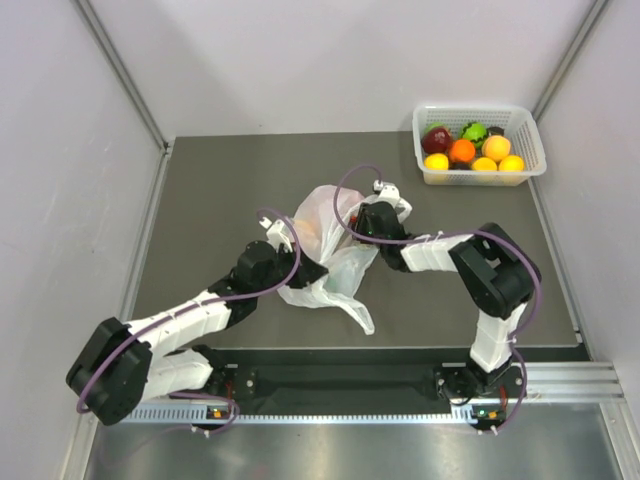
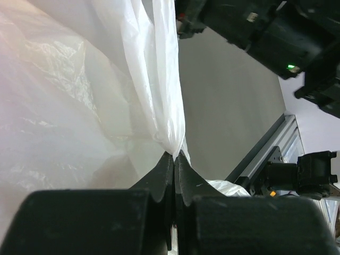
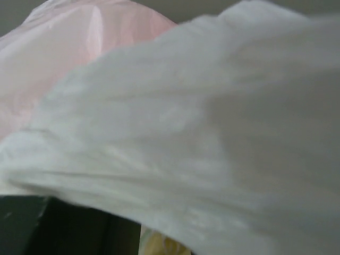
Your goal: Untie the knot of the plastic bag and take out the fruit
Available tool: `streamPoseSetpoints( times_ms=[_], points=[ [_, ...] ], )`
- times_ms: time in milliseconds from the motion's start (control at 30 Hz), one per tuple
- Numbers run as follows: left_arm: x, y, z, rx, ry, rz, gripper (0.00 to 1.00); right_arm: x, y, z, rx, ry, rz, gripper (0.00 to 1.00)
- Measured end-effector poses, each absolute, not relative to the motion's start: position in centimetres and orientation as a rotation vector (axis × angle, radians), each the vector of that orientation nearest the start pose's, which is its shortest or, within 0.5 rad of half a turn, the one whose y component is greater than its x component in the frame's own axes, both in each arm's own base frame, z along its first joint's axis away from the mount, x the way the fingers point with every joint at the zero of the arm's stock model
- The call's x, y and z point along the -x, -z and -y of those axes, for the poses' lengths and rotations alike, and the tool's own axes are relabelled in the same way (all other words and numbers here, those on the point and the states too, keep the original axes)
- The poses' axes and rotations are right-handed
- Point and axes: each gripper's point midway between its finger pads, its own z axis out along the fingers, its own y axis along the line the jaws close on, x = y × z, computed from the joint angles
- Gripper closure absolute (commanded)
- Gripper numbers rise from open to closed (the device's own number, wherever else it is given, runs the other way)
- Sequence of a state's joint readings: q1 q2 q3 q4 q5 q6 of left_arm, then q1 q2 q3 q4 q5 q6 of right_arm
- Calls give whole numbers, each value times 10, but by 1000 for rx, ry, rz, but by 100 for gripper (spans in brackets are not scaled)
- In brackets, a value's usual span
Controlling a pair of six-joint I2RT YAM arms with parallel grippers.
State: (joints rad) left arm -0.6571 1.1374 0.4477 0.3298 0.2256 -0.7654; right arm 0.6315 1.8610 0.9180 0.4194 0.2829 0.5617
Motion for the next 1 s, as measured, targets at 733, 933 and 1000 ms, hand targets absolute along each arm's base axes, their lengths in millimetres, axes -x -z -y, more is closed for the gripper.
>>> streamPoseSetpoints(
  times_ms=[733,933,1000],
  points=[
    [-258,-202,285,-79,1190,-1949,100,-345,-103,-300,183,-676,-2125,39],
    [-263,-202,292,-100,1195,-1963,100,-350,-101,-318,236,-605,-2103,27],
    [-264,-196,294,-102,1191,-1981,100,-357,-101,-320,237,-584,-2091,26]
  ],
)
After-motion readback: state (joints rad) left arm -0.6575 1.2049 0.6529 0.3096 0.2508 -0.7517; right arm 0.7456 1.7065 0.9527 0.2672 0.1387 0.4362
